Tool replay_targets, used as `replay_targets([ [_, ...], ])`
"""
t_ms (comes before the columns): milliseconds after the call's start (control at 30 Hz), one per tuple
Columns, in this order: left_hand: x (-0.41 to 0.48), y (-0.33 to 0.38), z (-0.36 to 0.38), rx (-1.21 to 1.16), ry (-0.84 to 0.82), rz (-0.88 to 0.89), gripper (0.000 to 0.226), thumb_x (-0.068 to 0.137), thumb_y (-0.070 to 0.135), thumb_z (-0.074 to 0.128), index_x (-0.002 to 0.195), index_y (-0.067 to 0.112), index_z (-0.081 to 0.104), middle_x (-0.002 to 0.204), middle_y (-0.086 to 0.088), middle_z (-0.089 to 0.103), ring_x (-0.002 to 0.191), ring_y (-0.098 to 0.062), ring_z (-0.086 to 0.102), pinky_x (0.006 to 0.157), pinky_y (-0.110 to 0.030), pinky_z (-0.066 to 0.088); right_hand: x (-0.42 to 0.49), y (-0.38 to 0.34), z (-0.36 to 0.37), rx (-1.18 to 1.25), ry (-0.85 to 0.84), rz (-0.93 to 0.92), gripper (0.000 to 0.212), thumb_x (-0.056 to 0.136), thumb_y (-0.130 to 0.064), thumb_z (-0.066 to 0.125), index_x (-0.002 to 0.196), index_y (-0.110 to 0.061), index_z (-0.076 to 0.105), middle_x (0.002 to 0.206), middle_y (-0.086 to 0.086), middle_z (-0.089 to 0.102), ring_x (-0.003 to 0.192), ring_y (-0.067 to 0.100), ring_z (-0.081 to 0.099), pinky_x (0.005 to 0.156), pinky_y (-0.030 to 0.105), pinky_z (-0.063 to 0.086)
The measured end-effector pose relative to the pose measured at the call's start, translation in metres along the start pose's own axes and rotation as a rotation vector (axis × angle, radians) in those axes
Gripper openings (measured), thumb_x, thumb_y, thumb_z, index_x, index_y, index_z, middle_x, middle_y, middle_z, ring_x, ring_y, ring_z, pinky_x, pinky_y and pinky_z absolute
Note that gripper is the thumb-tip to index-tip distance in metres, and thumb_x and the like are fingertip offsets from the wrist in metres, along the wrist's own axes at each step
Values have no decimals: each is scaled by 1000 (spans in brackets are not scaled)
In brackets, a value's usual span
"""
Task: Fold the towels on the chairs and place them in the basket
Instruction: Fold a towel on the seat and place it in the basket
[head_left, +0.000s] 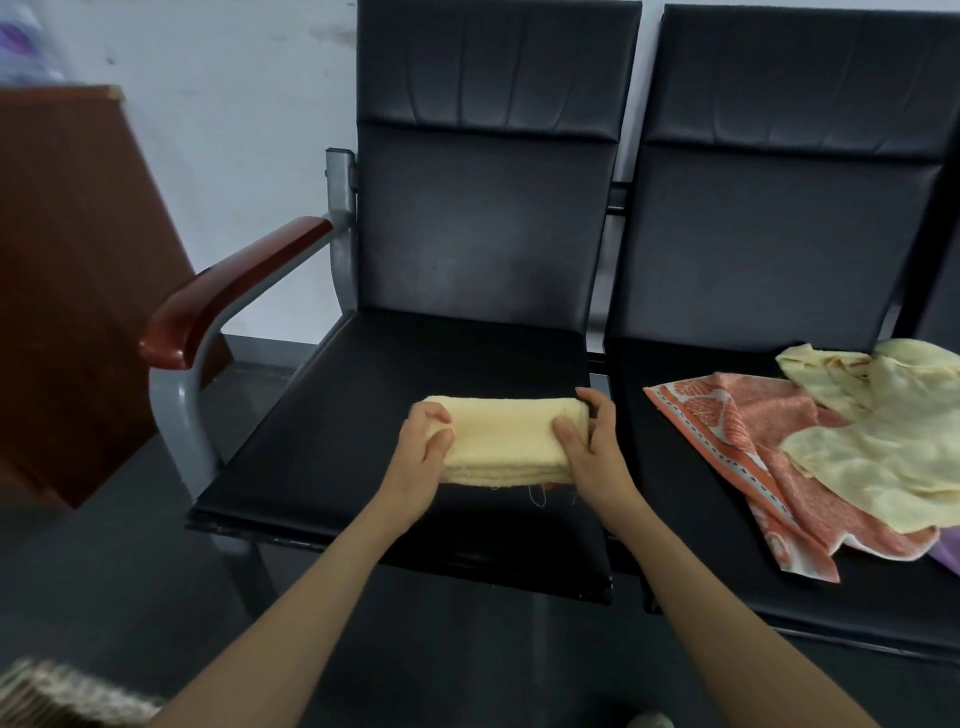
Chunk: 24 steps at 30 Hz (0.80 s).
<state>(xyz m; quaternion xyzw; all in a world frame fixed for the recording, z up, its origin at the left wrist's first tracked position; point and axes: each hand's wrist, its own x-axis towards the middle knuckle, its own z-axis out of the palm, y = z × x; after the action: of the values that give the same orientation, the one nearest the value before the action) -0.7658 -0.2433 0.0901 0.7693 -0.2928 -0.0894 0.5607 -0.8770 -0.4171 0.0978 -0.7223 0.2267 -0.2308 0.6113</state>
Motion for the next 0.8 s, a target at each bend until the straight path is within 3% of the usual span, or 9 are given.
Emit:
replay_targets([
  [100, 0, -1, -2, -4, -27, -35, 26, 99, 13, 40, 83, 26, 56, 113, -1, 47, 96, 0, 44, 79, -14, 33, -2, -2, 3, -80, -26, -112, 24, 101, -23, 42, 120, -34, 35, 112, -13, 38, 97, 13, 50, 55, 27, 57],
  [200, -4, 3, -10, -5, -18, -73, 29, 100, 15, 39, 89, 29, 61, 117, 4, 46, 102, 1, 43, 80, -11, 34, -7, -6, 12, -196, -27, -210, 15, 101, -20, 40, 115, -21, 46, 117, -6, 38, 99, 5, 46, 52, 12, 50],
  [300, -15, 11, -26, 40, -14, -100, 23, 100, 14, 40, 97, 27, 59, 121, 0, 42, 102, 0, 43, 80, -10, 34, -17, -12, 26, -228, -63, -231, 20, 101, -23, 42, 118, -16, 50, 114, -13, 37, 91, -7, 48, 51, 10, 48],
  [433, -32, 27, -64, 89, 0, -125, 18, 91, 17, 58, 107, 25, 56, 124, -2, 37, 101, -9, 45, 79, -14, 37, -35, -24, 53, -319, -88, -375, 16, 101, -20, 43, 112, -17, 54, 117, -3, 34, 95, 8, 46, 54, 15, 53],
  [500, -42, 30, -95, 144, 4, -124, 27, 87, 17, 64, 111, 25, 54, 124, -1, 35, 102, -11, 43, 78, -13, 35, -42, -38, 70, -320, -185, -396, 14, 99, -24, 47, 111, -23, 53, 115, -3, 34, 95, 11, 47, 60, 23, 57],
  [600, -64, 27, -148, 225, 35, -122, 32, 87, 10, 61, 110, 28, 49, 125, 0, 33, 106, -14, 40, 83, -18, 32, -55, -65, 103, -336, -394, -339, 17, 93, -27, 58, 107, -34, 52, 112, -5, 37, 86, 9, 48, 61, 14, 49],
  [800, -134, -26, -242, 330, 171, -233, 44, 81, -9, 54, 94, 33, 49, 124, 0, 33, 112, -17, 37, 90, -25, 30, -88, -76, 201, -516, -764, -342, 22, 84, -20, 67, 99, -31, 55, 102, -6, 39, 87, 10, 46, 71, 15, 38],
])
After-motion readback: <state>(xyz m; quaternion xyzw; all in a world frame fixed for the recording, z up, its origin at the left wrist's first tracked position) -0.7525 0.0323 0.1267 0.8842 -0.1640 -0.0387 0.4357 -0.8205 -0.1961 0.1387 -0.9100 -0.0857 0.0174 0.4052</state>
